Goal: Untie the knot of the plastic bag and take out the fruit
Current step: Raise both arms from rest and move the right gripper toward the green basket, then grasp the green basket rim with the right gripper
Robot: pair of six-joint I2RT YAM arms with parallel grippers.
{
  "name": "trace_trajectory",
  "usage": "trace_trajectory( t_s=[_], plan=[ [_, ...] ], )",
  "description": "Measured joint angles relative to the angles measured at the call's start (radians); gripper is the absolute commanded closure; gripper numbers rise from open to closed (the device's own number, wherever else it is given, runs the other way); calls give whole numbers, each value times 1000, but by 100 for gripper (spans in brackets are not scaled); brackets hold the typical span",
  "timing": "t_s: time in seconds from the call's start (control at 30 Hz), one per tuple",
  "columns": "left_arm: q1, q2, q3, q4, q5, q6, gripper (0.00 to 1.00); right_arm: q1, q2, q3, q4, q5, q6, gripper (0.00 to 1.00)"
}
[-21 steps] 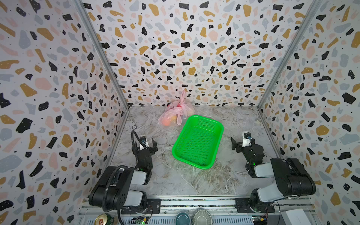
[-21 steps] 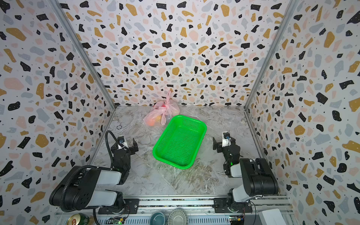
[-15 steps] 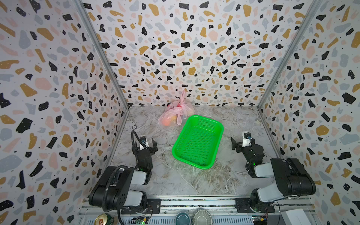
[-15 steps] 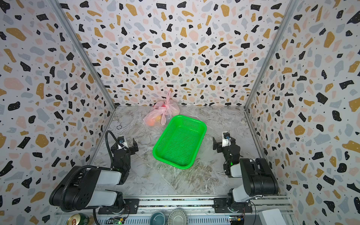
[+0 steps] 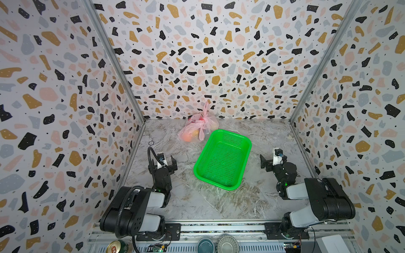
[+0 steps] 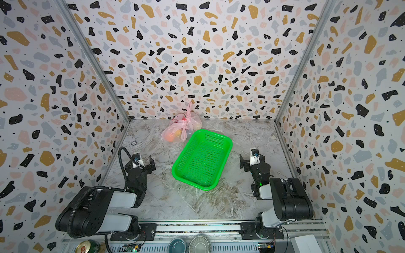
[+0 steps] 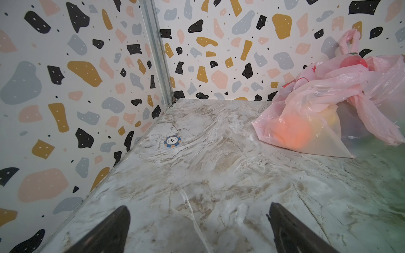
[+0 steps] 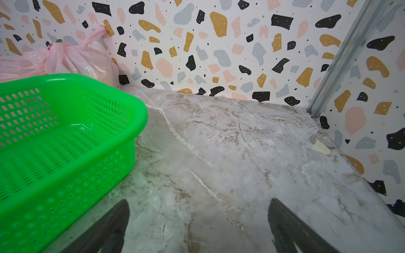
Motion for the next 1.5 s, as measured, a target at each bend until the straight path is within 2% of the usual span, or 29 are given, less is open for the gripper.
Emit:
trace_trajectory(
  t_s=[0.3, 0.4, 0.53, 0.8, 1.03, 1.13, 1.3, 1.5],
  plan=[
    [0, -5, 7, -23, -13, -3, 0, 0, -16, 0, -23, 4, 0, 1],
    [0, -54, 64, -150, -22, -4, 0, 8, -95, 32, -167, 20, 5, 1],
    [0, -171, 129, -274, -13, -15, 0, 42, -199, 153, -405, 90, 27, 1],
    [0, -385, 215, -576, 62, -77, 0, 205, -315, 382, -934, 193, 145, 1],
    [-64, -465, 294, -815, 129, -152, 0, 494, -259, 659, -1388, 266, 289, 1],
    [-92, -483, 321, -910, 162, -182, 0, 567, -193, 726, -1515, 311, 337, 1],
    [-117, -513, 333, -1022, 209, -217, 0, 589, -77, 781, -1654, 390, 369, 1],
    [-130, -529, 333, -1080, 245, -239, 0, 580, 14, 817, -1718, 449, 347, 1]
  ],
)
